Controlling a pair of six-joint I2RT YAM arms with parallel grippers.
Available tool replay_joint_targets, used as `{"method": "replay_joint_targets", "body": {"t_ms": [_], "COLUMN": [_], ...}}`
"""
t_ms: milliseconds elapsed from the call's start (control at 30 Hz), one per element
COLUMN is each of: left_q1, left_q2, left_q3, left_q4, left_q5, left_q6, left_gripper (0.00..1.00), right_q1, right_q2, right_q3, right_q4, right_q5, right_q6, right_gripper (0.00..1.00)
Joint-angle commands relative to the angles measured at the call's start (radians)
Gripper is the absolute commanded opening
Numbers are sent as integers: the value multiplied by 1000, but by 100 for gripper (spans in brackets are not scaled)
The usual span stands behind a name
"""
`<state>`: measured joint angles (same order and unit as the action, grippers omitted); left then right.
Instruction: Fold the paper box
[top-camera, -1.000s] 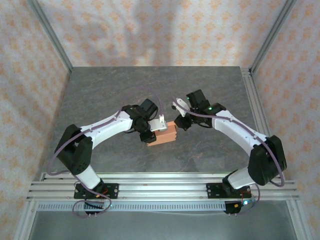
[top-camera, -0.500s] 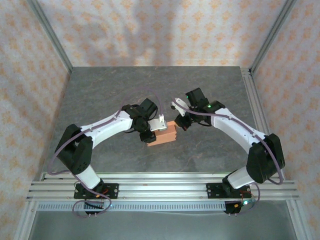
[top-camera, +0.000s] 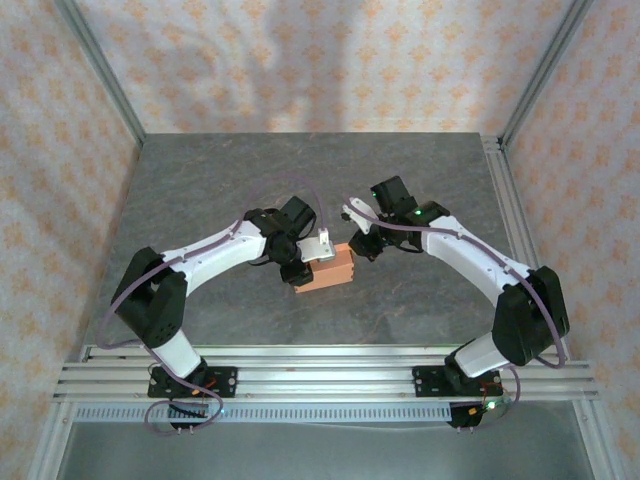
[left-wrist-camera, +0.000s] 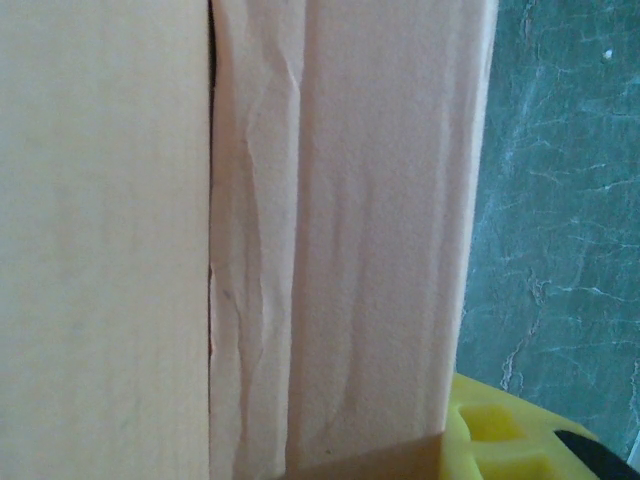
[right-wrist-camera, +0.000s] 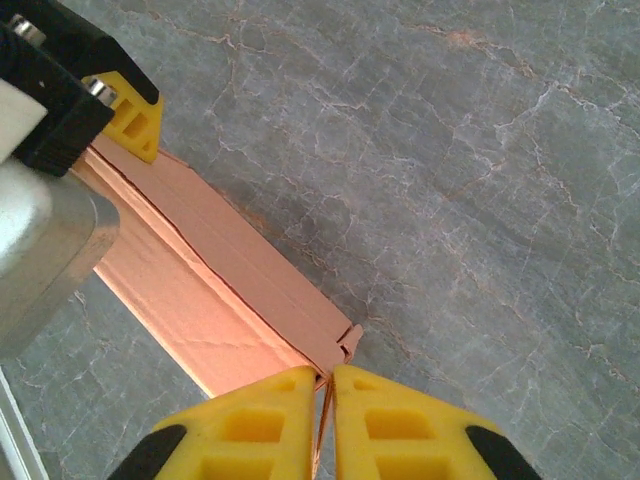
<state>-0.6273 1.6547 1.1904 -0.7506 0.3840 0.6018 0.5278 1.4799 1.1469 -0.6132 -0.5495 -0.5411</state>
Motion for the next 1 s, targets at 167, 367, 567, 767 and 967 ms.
{"method": "replay_joint_targets", "body": {"t_ms": [167,367,567,767,967], "left_q1": [1,0,0,0,0], "left_q2": [46,51,53,52,52], "left_q3": [-15,-12,-9,-8,1], "left_q4": [-45,-49,-52,-56,-67], "left_q5": [7,6,5,-2,-29], "left_q6": [-3,-5,-8,-14,-68], "left_gripper": [30,31,30,32,46], "right_q1": [9,8,8,8,12], "right_q2": [-9,-9,-5,-2,-44], "right_q3": [12,10,14,28,-28], "right_q4": [-60,-63,-68,-86,50], "right_q5": [-11,-3,5,-12,-11], "right_q6": [-34,-32,-33,-18,143], "right_gripper": [17,17,12,0,0]}}
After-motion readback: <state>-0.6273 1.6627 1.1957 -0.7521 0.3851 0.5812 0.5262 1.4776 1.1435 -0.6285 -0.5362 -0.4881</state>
